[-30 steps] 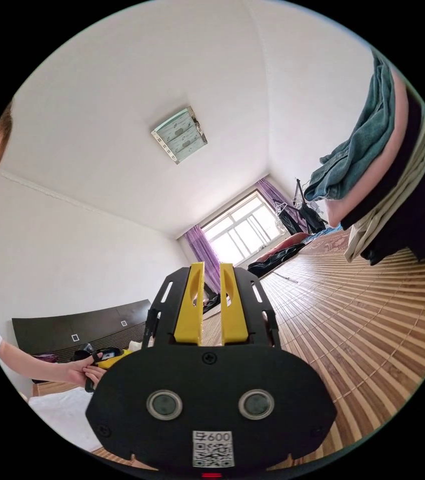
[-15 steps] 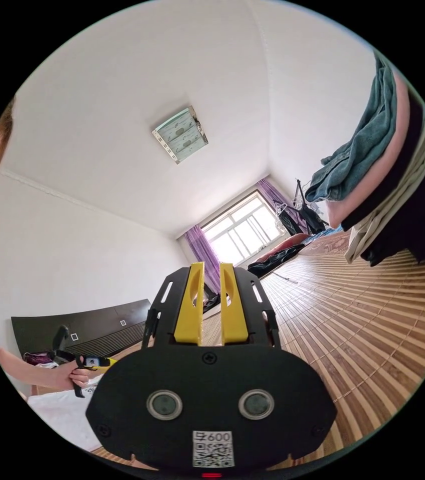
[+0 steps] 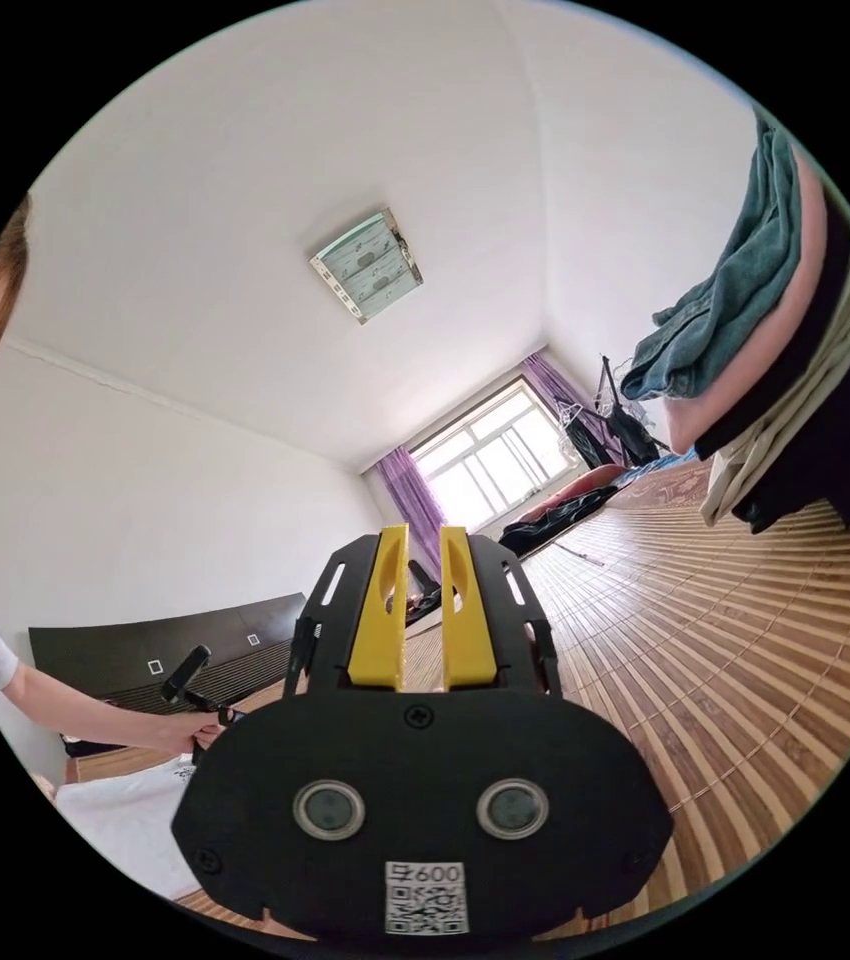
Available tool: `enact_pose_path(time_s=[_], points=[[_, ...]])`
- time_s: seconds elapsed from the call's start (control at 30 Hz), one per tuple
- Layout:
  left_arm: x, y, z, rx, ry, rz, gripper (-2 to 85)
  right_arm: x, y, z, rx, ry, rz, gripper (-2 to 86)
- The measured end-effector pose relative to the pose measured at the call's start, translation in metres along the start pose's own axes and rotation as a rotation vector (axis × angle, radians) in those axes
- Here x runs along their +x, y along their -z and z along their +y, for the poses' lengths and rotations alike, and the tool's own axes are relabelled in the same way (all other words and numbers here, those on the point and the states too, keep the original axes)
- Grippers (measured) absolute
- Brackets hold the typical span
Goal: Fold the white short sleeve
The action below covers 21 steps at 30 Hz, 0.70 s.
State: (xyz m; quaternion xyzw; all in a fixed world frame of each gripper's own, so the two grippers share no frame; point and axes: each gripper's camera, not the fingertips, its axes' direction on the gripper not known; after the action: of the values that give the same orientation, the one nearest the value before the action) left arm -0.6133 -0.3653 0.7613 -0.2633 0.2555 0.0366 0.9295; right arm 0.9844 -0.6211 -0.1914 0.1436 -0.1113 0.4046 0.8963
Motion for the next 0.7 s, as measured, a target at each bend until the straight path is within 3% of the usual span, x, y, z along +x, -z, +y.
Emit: enact_pose_path(time_s=[0.07, 0.1, 0.17, 0.27, 0.57, 0.7], points=[[0.007, -0.011, 0.005, 0.011, 0.0, 0.039, 3.0, -0.04, -0.037, 0.012, -0.298, 0.255, -0.339, 2.7], [0.009, -0.015, 0.006, 0.002, -0.001, 0.049, 2.6, -0.055, -0.046, 0.019, -0.376, 0.336, -0.385, 3.2], [0.013, -0.029, 0.011, -0.016, 0.008, 0.061, 3.4, -0.115, -0.068, 0.071, -0.564, 0.654, -0.325, 6.0], [0.014, -0.035, 0.02, 0.023, 0.001, 0.076, 6.9, -0.161, -0.086, 0.143, -0.664, 0.94, -0.184, 8.0], [0.012, -0.073, 0.036, 0.047, -0.025, 0.131, 9.8, -0.17, -0.127, 0.28, -0.908, 1.198, -0.117, 6.6], [0.016, -0.101, 0.042, -0.009, -0.041, 0.106, 9.0, -0.168, -0.137, 0.335, -0.909, 1.329, -0.057, 5.4]])
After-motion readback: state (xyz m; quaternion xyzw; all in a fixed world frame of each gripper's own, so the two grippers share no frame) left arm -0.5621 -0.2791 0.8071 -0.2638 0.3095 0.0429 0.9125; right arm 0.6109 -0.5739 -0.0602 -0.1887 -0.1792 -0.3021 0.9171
